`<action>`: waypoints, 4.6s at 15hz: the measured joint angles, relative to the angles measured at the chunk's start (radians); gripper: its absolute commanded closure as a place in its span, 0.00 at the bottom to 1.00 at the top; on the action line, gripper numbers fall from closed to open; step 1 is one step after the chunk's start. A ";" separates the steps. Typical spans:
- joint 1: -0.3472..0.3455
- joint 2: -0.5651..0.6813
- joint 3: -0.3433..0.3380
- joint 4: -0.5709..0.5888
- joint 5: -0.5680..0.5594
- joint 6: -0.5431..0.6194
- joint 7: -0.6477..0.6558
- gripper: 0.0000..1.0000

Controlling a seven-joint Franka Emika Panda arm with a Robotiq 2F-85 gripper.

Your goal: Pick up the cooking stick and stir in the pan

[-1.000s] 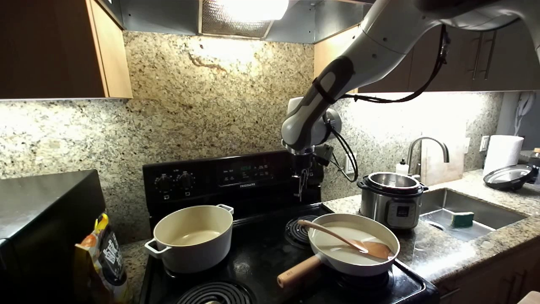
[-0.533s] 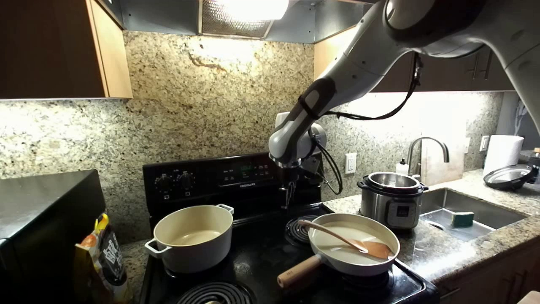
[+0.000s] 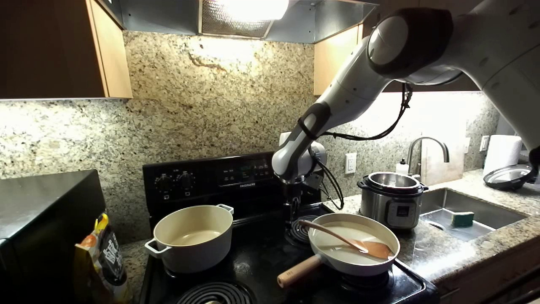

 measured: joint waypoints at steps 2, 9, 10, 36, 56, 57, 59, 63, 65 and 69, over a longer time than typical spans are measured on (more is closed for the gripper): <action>-0.008 0.004 0.000 0.000 0.000 -0.001 0.000 0.00; -0.018 0.007 0.000 0.003 0.000 -0.005 0.000 0.00; -0.019 0.007 0.000 0.003 0.000 -0.005 0.000 0.00; -0.189 -0.060 0.104 -0.118 0.086 0.131 -0.121 0.33; -0.187 -0.005 0.102 -0.017 0.150 -0.044 -0.245 0.37; -0.186 0.001 0.099 -0.008 0.150 -0.054 -0.249 0.40; -0.180 0.017 0.092 0.013 0.150 -0.065 -0.255 0.49; -0.164 0.051 0.082 0.049 0.150 -0.073 -0.255 0.83; -0.158 0.056 0.080 0.054 0.150 -0.073 -0.255 0.92; -0.136 0.054 0.070 0.057 0.150 -0.073 -0.255 0.95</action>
